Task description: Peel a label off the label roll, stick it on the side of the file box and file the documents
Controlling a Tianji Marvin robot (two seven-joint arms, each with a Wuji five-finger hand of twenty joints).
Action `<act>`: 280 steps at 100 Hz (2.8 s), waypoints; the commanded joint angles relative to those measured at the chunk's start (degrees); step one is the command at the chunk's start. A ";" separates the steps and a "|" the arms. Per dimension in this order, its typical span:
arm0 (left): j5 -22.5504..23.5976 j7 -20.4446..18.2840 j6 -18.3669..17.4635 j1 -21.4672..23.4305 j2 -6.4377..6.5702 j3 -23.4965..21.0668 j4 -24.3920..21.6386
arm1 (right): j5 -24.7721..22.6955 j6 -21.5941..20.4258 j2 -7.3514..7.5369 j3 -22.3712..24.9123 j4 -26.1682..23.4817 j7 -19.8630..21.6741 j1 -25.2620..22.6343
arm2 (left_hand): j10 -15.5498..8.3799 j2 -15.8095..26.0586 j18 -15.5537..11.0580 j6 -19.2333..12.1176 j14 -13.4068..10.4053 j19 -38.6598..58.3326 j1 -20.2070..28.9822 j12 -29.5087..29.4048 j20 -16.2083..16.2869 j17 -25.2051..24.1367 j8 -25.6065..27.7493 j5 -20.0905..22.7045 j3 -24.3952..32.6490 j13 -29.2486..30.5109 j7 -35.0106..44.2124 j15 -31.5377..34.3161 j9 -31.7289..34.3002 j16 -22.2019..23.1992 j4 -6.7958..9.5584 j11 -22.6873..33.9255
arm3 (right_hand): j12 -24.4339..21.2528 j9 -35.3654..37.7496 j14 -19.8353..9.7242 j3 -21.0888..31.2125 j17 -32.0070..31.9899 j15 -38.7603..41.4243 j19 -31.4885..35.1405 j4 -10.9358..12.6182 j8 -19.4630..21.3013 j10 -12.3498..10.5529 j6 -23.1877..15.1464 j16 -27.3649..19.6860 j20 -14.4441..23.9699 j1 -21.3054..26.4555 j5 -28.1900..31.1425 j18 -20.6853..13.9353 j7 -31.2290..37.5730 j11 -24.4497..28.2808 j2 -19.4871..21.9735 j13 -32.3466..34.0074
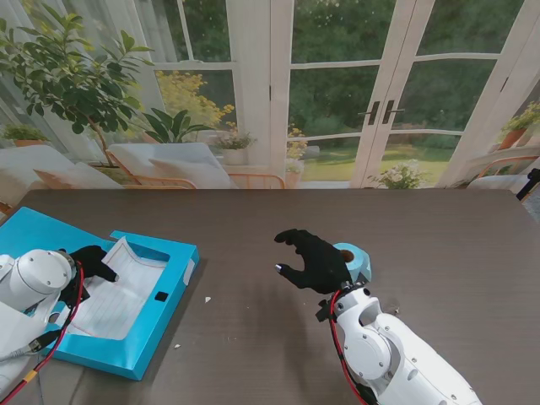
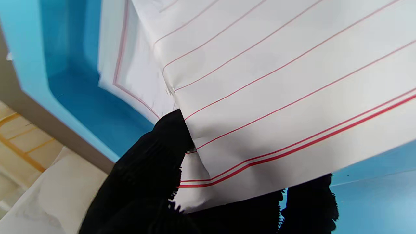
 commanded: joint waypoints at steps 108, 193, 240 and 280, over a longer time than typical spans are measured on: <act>7.86 -11.04 8.60 1.26 2.09 0.34 -7.24 | 1.06 -1.34 -0.35 -0.57 0.75 0.74 -0.33 | 6.57 10.56 0.69 3.15 8.81 -31.27 -14.73 -43.44 -6.94 -18.45 -18.34 3.32 -12.74 -24.56 -58.02 -38.58 -19.59 -25.40 -1.26 -22.11 | -0.33 1.23 -0.35 -0.63 -25.51 -0.47 -1.35 1.56 0.33 -0.53 2.60 -0.33 1.35 -2.18 -0.33 0.85 0.18 -0.78 1.91 -1.15; -2.94 12.60 -7.63 15.16 -3.16 -7.70 -22.68 | 7.62 -0.59 -0.85 2.31 -3.62 4.00 -3.07 | 3.25 12.33 -5.97 -1.83 3.43 -66.82 -13.51 -55.47 -13.24 -24.00 -26.43 -5.91 -18.06 -42.83 -64.83 -49.49 -35.42 -36.91 -0.89 -26.36 | -0.92 -1.96 2.70 -1.95 -28.13 -5.51 -5.73 1.17 0.12 -0.98 -2.35 -2.01 0.94 -1.69 2.94 4.76 -0.52 -2.29 -2.27 -5.71; -18.83 31.80 -28.40 20.87 -7.75 1.89 -23.31 | 16.91 2.99 -0.11 8.20 -10.69 12.44 -8.23 | -0.12 10.31 -8.48 -4.58 2.56 -68.78 -10.79 -54.53 -12.49 -26.63 -25.43 -4.57 -16.30 -43.66 -64.28 -51.62 -34.73 -36.43 -0.91 -27.09 | -2.31 -0.94 2.00 -5.99 -30.15 -13.79 -14.95 2.06 0.81 -1.79 -4.46 -5.06 2.04 -0.80 5.25 5.95 -0.60 -5.53 -1.00 -7.87; -21.30 38.36 -35.59 20.38 -9.24 8.75 -19.80 | 21.25 3.69 -0.08 11.68 -12.68 14.03 -12.17 | -1.89 9.48 -9.67 -5.77 1.10 -70.70 -10.30 -55.33 -14.01 -28.28 -25.63 -4.78 -15.61 -44.74 -64.63 -52.63 -35.72 -37.40 -1.06 -27.40 | -3.04 0.88 0.70 -7.08 -31.45 -14.84 -17.14 2.47 -0.03 -2.68 -5.47 -5.17 3.67 0.12 7.27 4.05 -2.58 -7.81 -0.27 -8.47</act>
